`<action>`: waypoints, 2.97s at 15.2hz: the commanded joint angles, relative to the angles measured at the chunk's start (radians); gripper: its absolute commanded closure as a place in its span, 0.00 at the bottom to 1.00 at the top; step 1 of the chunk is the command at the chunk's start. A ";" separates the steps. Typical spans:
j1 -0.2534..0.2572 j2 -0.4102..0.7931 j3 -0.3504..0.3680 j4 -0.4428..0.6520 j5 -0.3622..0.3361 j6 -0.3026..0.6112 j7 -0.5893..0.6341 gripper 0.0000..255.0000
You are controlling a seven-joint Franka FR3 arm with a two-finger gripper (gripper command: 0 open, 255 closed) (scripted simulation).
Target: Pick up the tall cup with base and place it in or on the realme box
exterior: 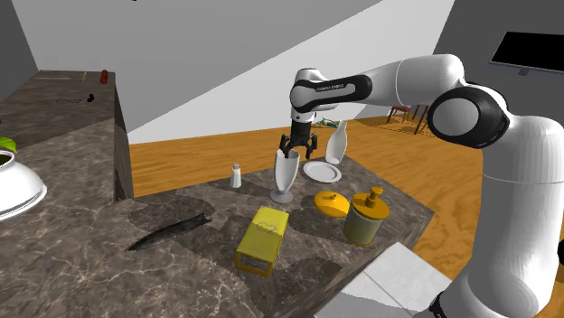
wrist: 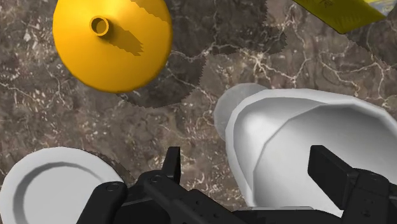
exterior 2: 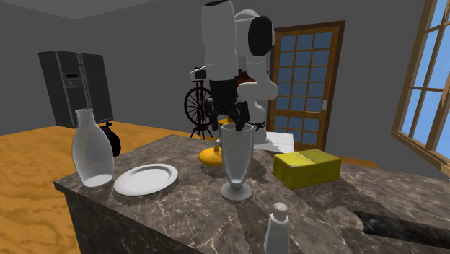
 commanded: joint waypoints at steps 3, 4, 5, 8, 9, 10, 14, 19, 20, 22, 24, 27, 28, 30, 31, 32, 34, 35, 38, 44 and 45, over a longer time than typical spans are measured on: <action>0.000 0.000 0.000 0.000 0.000 0.000 0.000 1.00; 0.000 0.000 0.000 0.000 0.000 0.000 0.000 1.00; 0.000 0.000 0.000 0.000 0.000 0.000 0.000 1.00; 0.000 0.000 0.000 0.000 0.000 0.000 0.000 1.00; 0.000 0.000 0.000 0.000 0.000 0.000 0.000 1.00; 0.000 0.000 0.000 0.000 0.000 0.000 0.000 1.00; 0.000 -0.011 0.000 0.037 0.000 -0.048 0.001 1.00; 0.000 -0.020 0.001 0.092 0.001 -0.112 0.003 1.00; 0.000 -0.021 0.001 0.104 0.001 -0.124 0.003 1.00; 0.000 -0.022 0.001 0.129 0.001 -0.151 0.004 1.00; 0.001 -0.022 0.001 0.155 0.001 -0.177 0.004 1.00; 0.001 -0.021 0.001 0.198 0.001 -0.219 0.006 1.00; 0.001 -0.020 0.001 0.213 0.000 -0.233 0.006 1.00; 0.002 -0.017 0.002 0.245 0.000 -0.261 0.007 1.00; 0.002 -0.014 0.002 0.261 0.000 -0.276 0.007 1.00; 0.002 -0.012 0.002 0.279 0.000 -0.290 0.008 1.00; 0.003 -0.006 0.002 0.315 0.000 -0.321 0.009 1.00; 0.003 -0.002 0.002 0.334 -0.001 -0.336 0.009 1.00; 0.004 0.012 0.002 0.396 -0.001 -0.384 0.011 1.00; 0.054 -0.126 0.030 0.248 0.008 -0.370 0.091 1.00; 0.064 -0.150 0.036 0.223 0.011 -0.369 0.108 1.00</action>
